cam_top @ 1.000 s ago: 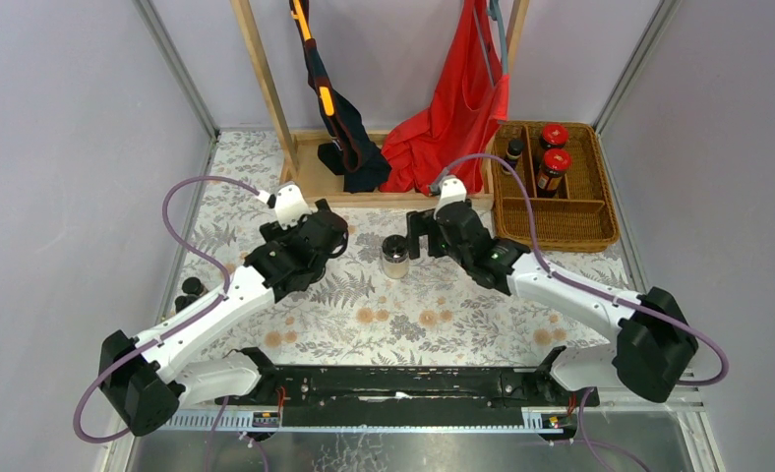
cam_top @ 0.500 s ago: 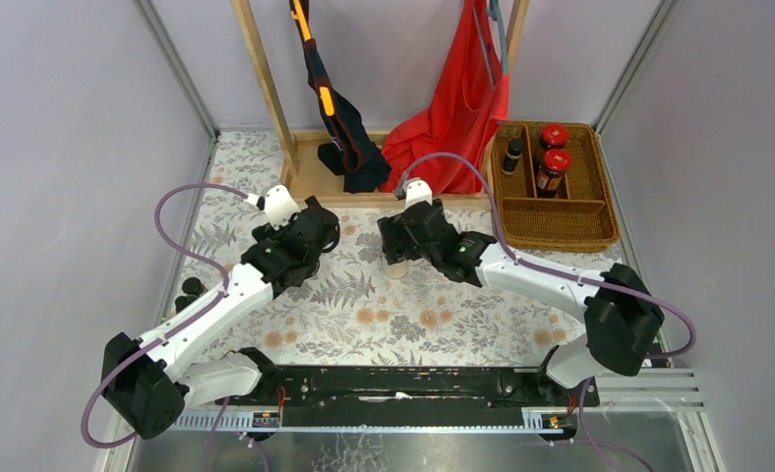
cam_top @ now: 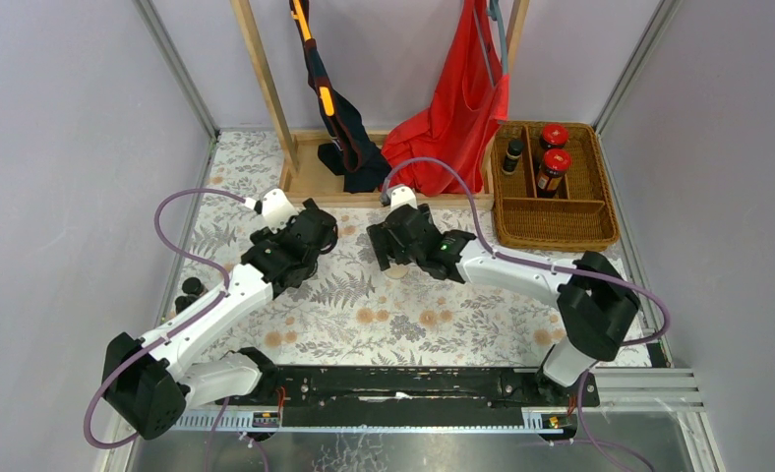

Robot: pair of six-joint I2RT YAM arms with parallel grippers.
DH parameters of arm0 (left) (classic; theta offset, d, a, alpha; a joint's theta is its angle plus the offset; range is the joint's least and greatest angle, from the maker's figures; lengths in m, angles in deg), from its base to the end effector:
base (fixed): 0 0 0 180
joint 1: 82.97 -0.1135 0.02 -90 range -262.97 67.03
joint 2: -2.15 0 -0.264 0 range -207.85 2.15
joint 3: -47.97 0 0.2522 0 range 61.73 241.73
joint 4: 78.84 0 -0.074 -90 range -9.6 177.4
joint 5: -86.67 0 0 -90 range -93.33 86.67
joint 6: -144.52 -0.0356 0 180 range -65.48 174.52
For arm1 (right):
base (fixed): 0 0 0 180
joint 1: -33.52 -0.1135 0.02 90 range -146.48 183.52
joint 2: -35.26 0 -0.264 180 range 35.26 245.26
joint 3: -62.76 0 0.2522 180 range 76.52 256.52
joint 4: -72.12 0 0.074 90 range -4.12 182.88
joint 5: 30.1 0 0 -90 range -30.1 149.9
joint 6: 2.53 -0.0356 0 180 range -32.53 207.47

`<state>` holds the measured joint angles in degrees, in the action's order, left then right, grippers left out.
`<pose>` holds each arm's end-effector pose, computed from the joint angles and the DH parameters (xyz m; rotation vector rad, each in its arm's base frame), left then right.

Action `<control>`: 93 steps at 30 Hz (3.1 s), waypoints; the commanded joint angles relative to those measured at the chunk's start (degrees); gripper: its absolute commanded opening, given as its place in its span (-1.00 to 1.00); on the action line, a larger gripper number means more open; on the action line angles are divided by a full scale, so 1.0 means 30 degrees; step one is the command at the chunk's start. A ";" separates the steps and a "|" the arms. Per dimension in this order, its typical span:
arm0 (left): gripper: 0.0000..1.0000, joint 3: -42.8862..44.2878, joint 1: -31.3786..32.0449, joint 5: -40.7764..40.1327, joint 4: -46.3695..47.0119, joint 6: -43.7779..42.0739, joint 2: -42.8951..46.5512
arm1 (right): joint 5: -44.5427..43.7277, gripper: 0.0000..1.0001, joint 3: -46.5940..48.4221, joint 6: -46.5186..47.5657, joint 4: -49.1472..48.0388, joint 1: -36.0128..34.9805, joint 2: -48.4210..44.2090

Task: Organize the condiment bottles
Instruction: Pick up the bottle from the center of the board, then place the bottle in the storage box.

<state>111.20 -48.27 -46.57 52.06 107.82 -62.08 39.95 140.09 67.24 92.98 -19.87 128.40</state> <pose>0.1960 -0.1060 0.2702 -0.6504 2.0646 0.0706 0.2264 0.2844 0.2442 -0.4374 2.1438 0.3489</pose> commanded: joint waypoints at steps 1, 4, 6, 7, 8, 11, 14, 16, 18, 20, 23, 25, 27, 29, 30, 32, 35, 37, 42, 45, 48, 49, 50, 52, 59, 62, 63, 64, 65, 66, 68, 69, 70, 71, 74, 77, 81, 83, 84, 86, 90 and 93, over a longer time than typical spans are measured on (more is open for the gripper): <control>1.00 -0.0248 -0.0136 0.0027 0.0831 0.0369 0.0176 | -0.0314 1.00 0.1144 0.0275 -0.0159 -0.0243 0.0510; 1.00 -0.0496 -0.0137 0.0136 0.1004 0.0369 0.0327 | -0.0312 0.90 0.1329 0.0327 -0.0211 -0.0230 0.1068; 1.00 -0.0567 -0.0140 0.0162 0.1025 0.0398 0.0412 | -0.0314 0.79 0.1475 0.0352 -0.0198 -0.0233 0.1373; 1.00 -0.0574 -0.0137 0.0123 0.1029 0.0398 0.0419 | -0.0283 0.76 0.1550 0.0352 -0.0149 -0.0231 0.1536; 1.00 -0.0604 -0.0154 0.0140 0.1026 0.0398 0.0456 | -0.0294 0.75 0.1640 0.0330 -0.0058 -0.0234 0.1641; 1.00 -0.0626 -0.0169 0.0190 0.1025 0.0398 0.0579 | -0.0290 0.67 0.1790 0.0267 0.0101 -0.0255 0.1844; 1.00 -0.0690 -0.0169 0.0175 0.1083 0.0369 0.0614 | -0.0396 0.65 0.1696 0.0187 0.0160 -0.0303 0.1815; 1.00 -0.0710 -0.0169 0.0162 0.1111 0.0369 0.0593 | -0.0494 0.65 0.1690 0.0124 0.0261 -0.0364 0.1795; 1.00 -0.0743 -0.0169 0.0209 0.1157 0.0397 0.0567 | -0.0516 0.64 0.1636 0.0118 0.0227 -0.0383 0.1784; 1.00 -0.0757 -0.0162 0.0254 0.1179 0.0416 0.0524 | -0.0638 0.57 0.1609 0.0146 0.0247 -0.0424 0.1836; 1.00 -0.0786 -0.0169 0.0263 0.1172 0.0427 0.0564 | -0.0690 0.38 0.1592 0.0152 0.0210 -0.0419 0.1922; 1.00 -0.0787 -0.0169 0.0264 0.1190 0.0427 0.0643 | -0.0752 0.29 0.1539 0.0140 0.0133 -0.0399 0.1974; 1.00 -0.0802 -0.0162 0.0226 0.1172 0.0427 0.0693 | -0.0715 0.18 0.1480 0.0077 0.0031 -0.0402 0.2020; 1.00 -0.0817 -0.0171 0.0217 0.1172 0.0427 0.0697 | -0.0671 -0.12 0.1457 -0.0013 -0.0012 -0.0413 0.2047; 1.00 -0.0817 -0.0170 0.0233 0.1186 0.0427 0.0711 | -0.0650 -0.28 0.1431 -0.0020 -0.0019 -0.0411 0.2049; 1.00 -0.0832 -0.0155 0.0229 0.1172 0.0454 0.0707 | -0.0679 -0.68 0.1406 -0.0079 -0.0004 -0.0413 0.2036; 1.00 -0.0832 -0.0169 0.0215 0.1161 0.0457 0.0675 | -0.0978 -1.00 0.1279 -0.0198 0.0067 -0.0422 0.1782; 1.00 -0.0846 -0.0169 0.0271 0.1172 0.0457 0.0703 | -0.1056 -1.00 0.1170 -0.0200 0.0115 -0.0422 0.1415; 1.00 -0.0868 -0.0177 0.0264 0.1172 0.0457 0.0747 | -0.1689 -1.00 0.1083 0.0035 0.0714 -0.0413 -0.0044; 1.00 -0.0874 -0.0168 0.0260 0.1176 0.0457 0.0798 | -0.2305 -1.00 0.1048 0.0259 0.1337 -0.0359 -0.0980; 1.00 -0.0841 -0.0169 0.0279 0.1229 0.0427 0.0788 | -0.2959 -1.00 0.0734 0.0348 0.1816 -0.0037 -0.2218; 1.00 -0.0817 -0.0169 0.0277 0.1230 0.0420 0.0788 | -0.2998 -1.00 0.0538 0.0322 0.1952 0.0167 -0.2611; 1.00 -0.0832 -0.0169 0.0313 0.1245 0.0397 0.0817 | -0.2995 -1.00 0.0323 0.0301 0.2046 0.0409 -0.3067; 1.00 -0.0795 -0.0169 0.0413 0.1259 0.0371 0.0854 | -0.2963 -1.00 -0.0110 0.0230 0.2309 0.1157 -0.3982; 1.00 -0.0868 -0.0173 0.0779 0.1511 0.0266 0.0790 | -0.2848 -1.00 -0.1592 0.0301 0.3127 0.4548 -0.7325; 1.00 -0.0845 -0.0169 0.0996 0.1638 0.0248 0.0758 | -0.3072 -1.00 -0.1569 0.0511 0.3699 0.5500 -0.7870; 1.00 -0.0832 -0.0169 0.1030 0.1640 0.0225 0.0748 | -0.3081 -1.00 -0.1526 0.0511 0.3858 0.5869 -0.7969; 1.00 -0.0823 -0.0177 0.1078 0.1666 0.0223 0.0754 | -0.2980 -1.00 -0.1550 0.0518 0.3921 0.6378 -0.8051; 1.00 -0.0818 -0.0170 0.1109 0.1669 0.0197 0.0754 | -0.2751 -1.00 -0.1578 0.0505 0.3955 0.6770 -0.8138; 1.00 -0.0817 -0.0155 0.1106 0.1670 0.0149 0.0791 | -0.2572 -1.00 -0.1585 0.0477 0.4010 0.7077 -0.8248; 1.00 -0.0836 -0.0167 0.1154 0.1684 0.0109 0.0903 | -0.2522 -1.00 -0.1641 0.0414 0.4039 0.8155 -0.8516; 1.00 -0.0867 -0.0184 0.1188 0.1738 0.0084 0.0927 | -0.1976 -1.00 -0.1626 0.0378 0.4058 0.8702 -0.8628; 1.00 -0.0926 -0.0171 0.1259 0.1817 0.0076 0.0989 | -0.1717 -1.00 -0.1668 0.0322 0.4038 0.9191 -0.8723; 1.00 -0.0992 -0.0170 0.1333 0.1912 0.0028 0.1026 | -0.1528 -1.00 -0.1648 0.0315 0.4032 0.9703 -0.8789; 1.00 -0.1038 -0.0166 0.1515 0.2101 0.0017 0.1001 | -0.1096 -1.00 -0.1494 0.0420 0.4083 1.1140 -0.8721; 1.00 -0.1077 -0.0169 0.1632 0.2207 0.0017 0.0932 | -0.0398 -1.00 -0.1179 0.0336 0.4117 1.2447 -0.8367; 1.00 -0.1147 -0.0170 0.1754 0.2321 -0.0013 0.0860 | 0.0173 -1.00 -0.0766 0.0055 0.3628 1.3655 -0.7636; 1.00 -0.1148 -0.0169 0.1783 0.2342 -0.0015 0.0830 | 0.0186 -1.00 -0.0579 -0.0048 0.3354 1.4025 -0.7085; 1.00 -0.1159 -0.0169 0.1780 0.2343 -0.0016 0.0801 | 0.0226 -1.00 -0.0465 -0.0101 0.3221 1.4090 -0.6765; 1.00 -0.1180 -0.0166 0.1815 0.2358 -0.0015 0.0807 | 0.0282 -1.00 -0.0154 -0.0149 0.3072 1.4159 -0.6081; 1.00 -0.1248 -0.0166 0.1813 0.2344 -0.0042 0.0860 | -0.0254 -1.00 0.0173 -0.0011 0.2685 1.4190 -0.5014; 1.00 -0.1240 -0.0169 0.1786 0.2369 -0.0041 0.0872 | -0.0583 -1.00 0.0136 -0.0048 0.2349 1.4274 -0.4456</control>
<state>108.17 -48.53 -40.96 56.06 108.23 -59.91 39.89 137.07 67.42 105.41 22.45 114.59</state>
